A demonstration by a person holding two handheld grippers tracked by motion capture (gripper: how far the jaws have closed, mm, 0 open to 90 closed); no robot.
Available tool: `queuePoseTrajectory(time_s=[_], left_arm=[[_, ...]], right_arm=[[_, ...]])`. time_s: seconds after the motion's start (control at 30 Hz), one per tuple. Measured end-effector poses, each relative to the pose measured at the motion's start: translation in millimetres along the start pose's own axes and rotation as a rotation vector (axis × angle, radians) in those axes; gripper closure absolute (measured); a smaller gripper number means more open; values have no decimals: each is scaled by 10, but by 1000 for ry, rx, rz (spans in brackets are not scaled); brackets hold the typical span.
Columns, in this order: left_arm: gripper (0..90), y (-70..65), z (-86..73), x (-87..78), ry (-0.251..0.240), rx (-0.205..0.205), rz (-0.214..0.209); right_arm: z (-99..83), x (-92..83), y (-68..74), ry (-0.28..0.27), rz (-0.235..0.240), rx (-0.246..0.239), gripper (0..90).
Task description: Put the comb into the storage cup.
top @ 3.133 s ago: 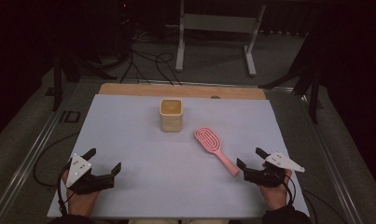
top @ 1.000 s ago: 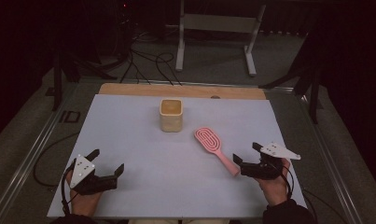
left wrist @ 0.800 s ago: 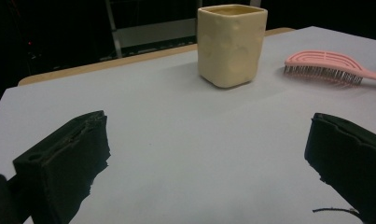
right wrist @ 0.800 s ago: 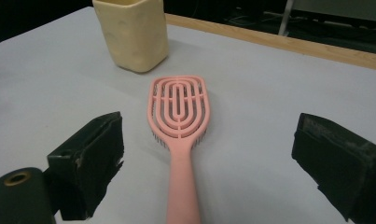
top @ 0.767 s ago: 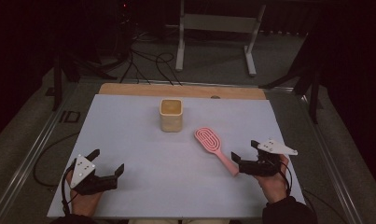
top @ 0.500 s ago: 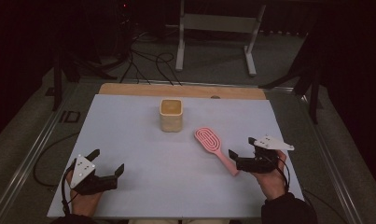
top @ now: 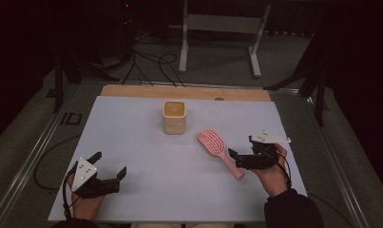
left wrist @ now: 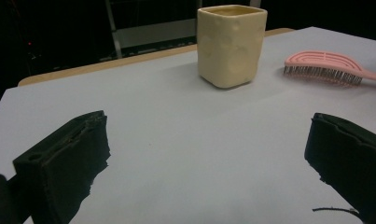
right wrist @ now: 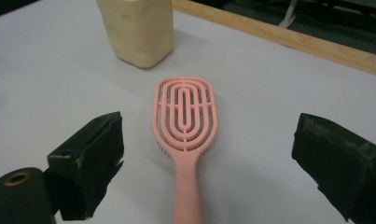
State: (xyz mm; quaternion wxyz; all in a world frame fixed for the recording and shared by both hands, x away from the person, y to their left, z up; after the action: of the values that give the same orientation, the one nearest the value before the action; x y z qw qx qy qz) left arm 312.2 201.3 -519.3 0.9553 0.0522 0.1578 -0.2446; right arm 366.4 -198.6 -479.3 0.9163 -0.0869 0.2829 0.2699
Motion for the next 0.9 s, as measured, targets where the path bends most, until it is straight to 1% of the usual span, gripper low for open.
queuePoseTrajectory(time_s=[0.2,0.4,0.7,0.9], left_arm=[[4,-1,-2,1,2,2,-1],[4,-2,-2,2,1,2,-1],[4,-8,-4,7,2,4,-3],[4,-6,-6,7,3,4,-3]], right_arm=[[2,80,14,42,1,-22,87],[-6,150,24,82,7,-29,87],[-67,257,25,168,3,-66,87],[-114,345,34,217,6,-80,87]])
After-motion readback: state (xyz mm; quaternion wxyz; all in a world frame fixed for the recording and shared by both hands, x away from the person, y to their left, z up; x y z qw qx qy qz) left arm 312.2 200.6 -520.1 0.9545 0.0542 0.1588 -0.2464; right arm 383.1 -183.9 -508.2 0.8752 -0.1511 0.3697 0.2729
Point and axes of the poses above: each handheld gripper's, and its own axes: x roughly forward along the jaws, z roughly out of its top, y roughly to its left, the point moved 10 cm from there along x, roughly forward along the jaws, and after that the axes turned 1 degree about -z, right-handed, at the moved point
